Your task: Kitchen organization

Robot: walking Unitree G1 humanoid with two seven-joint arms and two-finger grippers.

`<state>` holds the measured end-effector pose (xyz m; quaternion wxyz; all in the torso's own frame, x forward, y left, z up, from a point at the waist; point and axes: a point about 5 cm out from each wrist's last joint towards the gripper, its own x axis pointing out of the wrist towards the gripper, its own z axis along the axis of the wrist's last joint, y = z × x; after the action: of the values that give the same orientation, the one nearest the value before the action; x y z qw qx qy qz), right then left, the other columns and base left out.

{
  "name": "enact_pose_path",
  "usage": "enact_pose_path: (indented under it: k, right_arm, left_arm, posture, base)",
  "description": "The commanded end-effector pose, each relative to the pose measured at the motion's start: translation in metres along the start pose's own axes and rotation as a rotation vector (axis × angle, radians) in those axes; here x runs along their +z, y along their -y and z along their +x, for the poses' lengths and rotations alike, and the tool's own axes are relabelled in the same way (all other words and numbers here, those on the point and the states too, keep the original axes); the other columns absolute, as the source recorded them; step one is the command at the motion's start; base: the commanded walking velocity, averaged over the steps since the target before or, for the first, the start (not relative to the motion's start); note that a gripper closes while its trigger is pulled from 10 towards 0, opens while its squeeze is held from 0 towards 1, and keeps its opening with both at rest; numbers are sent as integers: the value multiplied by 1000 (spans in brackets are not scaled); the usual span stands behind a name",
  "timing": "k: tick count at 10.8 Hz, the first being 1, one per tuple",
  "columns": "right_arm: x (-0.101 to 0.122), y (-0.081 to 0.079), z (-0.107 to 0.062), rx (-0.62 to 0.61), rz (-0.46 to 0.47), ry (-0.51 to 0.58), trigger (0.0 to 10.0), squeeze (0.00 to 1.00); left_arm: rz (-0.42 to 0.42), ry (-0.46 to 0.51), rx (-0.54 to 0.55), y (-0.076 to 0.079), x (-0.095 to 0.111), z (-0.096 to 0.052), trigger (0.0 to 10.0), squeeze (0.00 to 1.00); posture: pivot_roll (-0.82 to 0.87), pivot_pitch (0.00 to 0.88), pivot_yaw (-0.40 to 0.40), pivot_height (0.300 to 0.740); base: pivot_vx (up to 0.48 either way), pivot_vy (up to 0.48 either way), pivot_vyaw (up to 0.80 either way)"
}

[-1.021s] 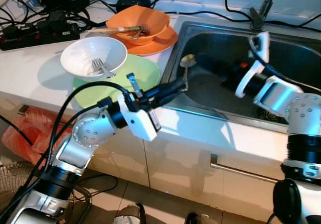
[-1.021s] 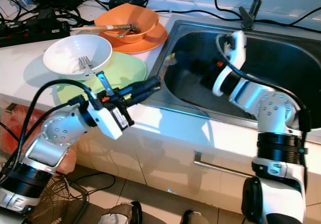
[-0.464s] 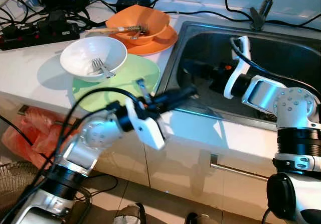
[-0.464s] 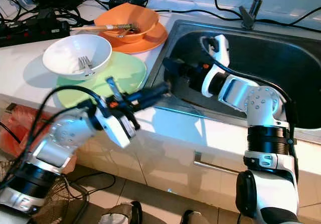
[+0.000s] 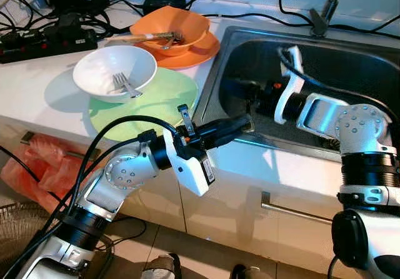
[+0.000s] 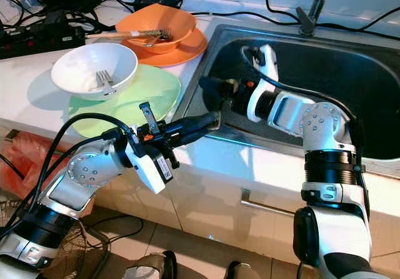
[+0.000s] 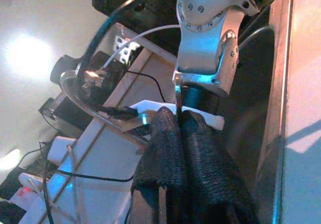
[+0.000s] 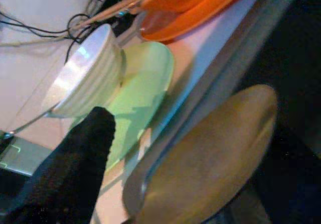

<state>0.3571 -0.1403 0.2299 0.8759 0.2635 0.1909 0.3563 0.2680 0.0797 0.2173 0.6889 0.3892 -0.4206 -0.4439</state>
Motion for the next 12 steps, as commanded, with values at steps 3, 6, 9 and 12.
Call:
enact_pose_path:
  k: [3, 6, 9, 12]
  right_arm:
    - [11, 0, -3, -15, -12, 25, 0, 0]
    - [16, 5, -5, -47, -10, 44, 0, 0]
    - [20, 7, -5, -64, -12, 59, 0, 0]
    - [17, 9, -6, -78, -11, 23, 0, 0]
  left_arm:
    - [16, -1, -28, 2, -2, -3, 0, 0]
    - [18, -12, -39, 4, -4, -6, 0, 0]
    - [18, -19, -48, 6, -5, -8, 0, 0]
    - [17, -18, -52, 8, -5, -7, 0, 0]
  posture:
    - [100, 159, 34, 740]
    - [100, 154, 32, 740]
    - [99, 149, 28, 740]
    - [95, 155, 23, 740]
  base:
    - [0, 0, 0]
    - [0, 0, 0]
    - [0, 0, 0]
    - [0, 0, 0]
